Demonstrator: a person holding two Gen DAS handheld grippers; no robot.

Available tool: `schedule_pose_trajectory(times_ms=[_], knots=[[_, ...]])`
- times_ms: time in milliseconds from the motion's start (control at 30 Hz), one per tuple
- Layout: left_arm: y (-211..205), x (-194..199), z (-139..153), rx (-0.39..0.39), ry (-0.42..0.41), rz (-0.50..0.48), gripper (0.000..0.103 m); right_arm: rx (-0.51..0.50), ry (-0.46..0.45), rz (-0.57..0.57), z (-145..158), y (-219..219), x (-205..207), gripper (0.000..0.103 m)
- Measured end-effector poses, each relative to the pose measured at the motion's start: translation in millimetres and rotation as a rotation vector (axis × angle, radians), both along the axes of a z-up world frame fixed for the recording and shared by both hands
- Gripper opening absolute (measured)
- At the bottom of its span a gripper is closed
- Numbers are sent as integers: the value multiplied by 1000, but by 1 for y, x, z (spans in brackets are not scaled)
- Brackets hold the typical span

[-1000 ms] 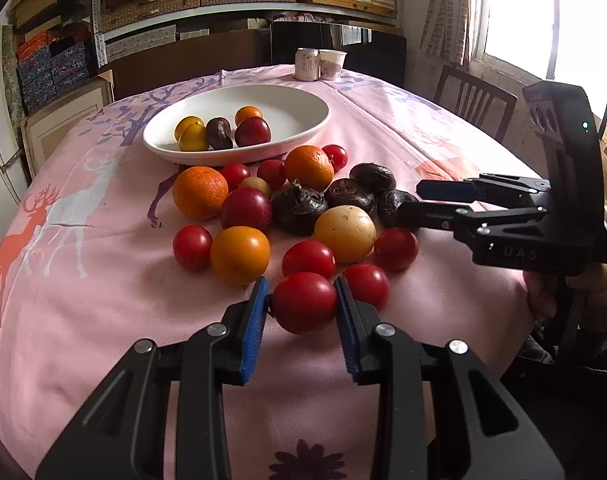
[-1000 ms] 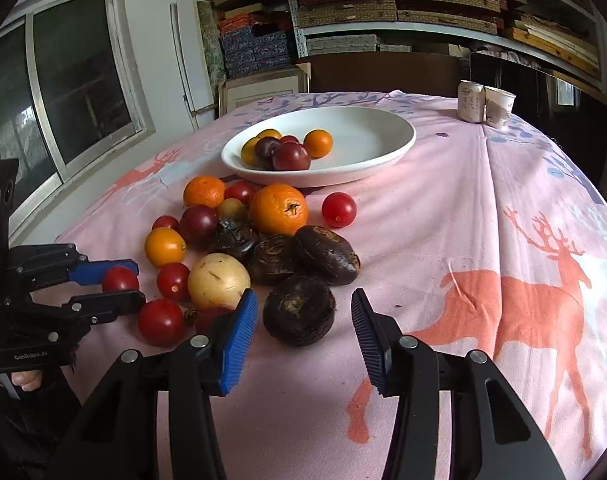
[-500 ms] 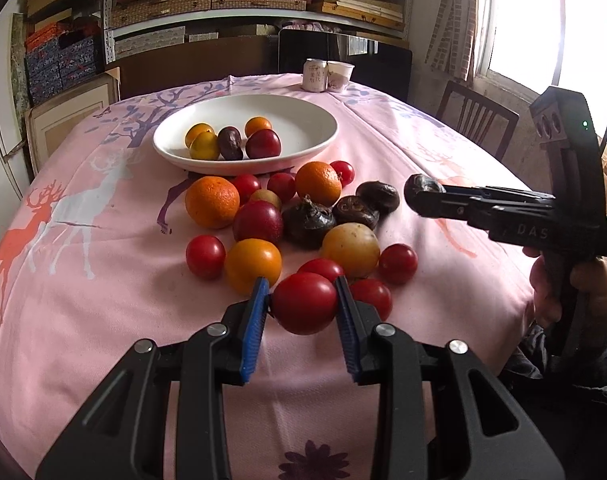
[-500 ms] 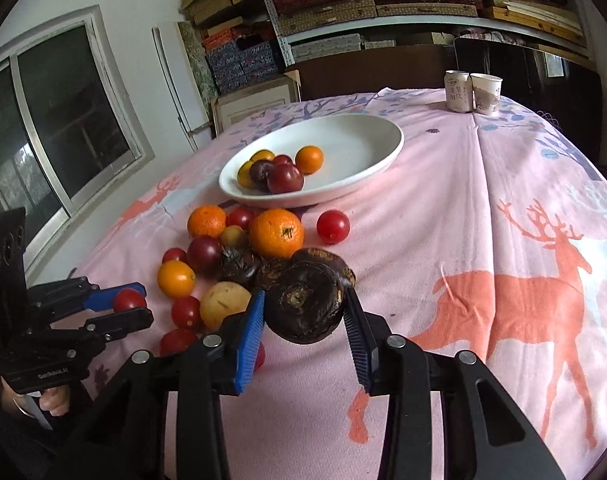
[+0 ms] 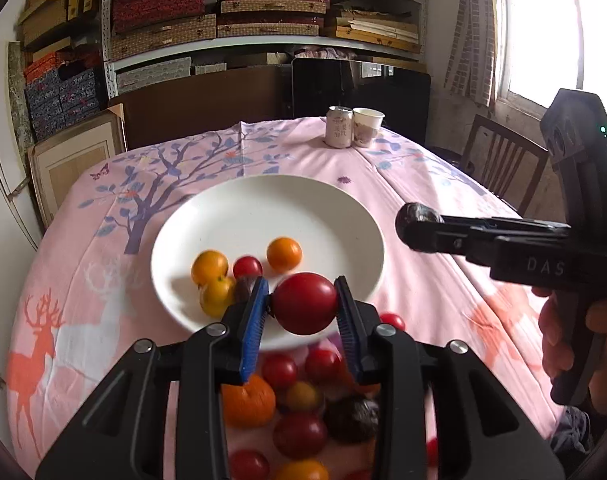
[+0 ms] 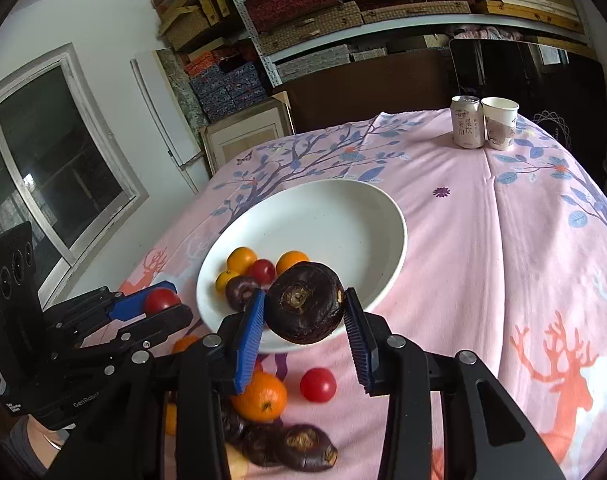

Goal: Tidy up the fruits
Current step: 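Drop the red tomato and purple fruit into the white plate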

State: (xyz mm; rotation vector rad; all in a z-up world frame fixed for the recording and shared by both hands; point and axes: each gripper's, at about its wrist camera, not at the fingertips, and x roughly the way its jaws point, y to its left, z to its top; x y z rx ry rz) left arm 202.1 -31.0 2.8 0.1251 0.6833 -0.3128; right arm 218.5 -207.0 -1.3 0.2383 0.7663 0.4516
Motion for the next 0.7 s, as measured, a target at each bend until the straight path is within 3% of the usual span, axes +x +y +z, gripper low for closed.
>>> schedule_pose_trajectory(times_ms=[200, 267, 300, 333, 467, 567, 700], knots=[[-15, 76, -18, 63, 66, 37, 38, 40, 86, -24, -18, 9, 55, 41], [-12, 87, -24, 63, 74, 62, 46, 56, 109, -35, -22, 9, 59, 43], [-9, 88, -25, 50, 75, 70, 61, 60, 100, -34, -21, 8, 56, 43], [-5, 85, -23, 28, 68, 73, 69, 48, 85, -32, -20, 9, 52, 45], [4, 54, -17, 10, 47, 59, 70, -9, 38, -19, -15, 7, 21, 45], [10, 14, -17, 13, 38, 29, 71, 12, 31, -2, -17, -1, -10, 47], [17, -45, -30, 53, 29, 12, 80, 38, 16, -1, -30, -12, -57, 55]])
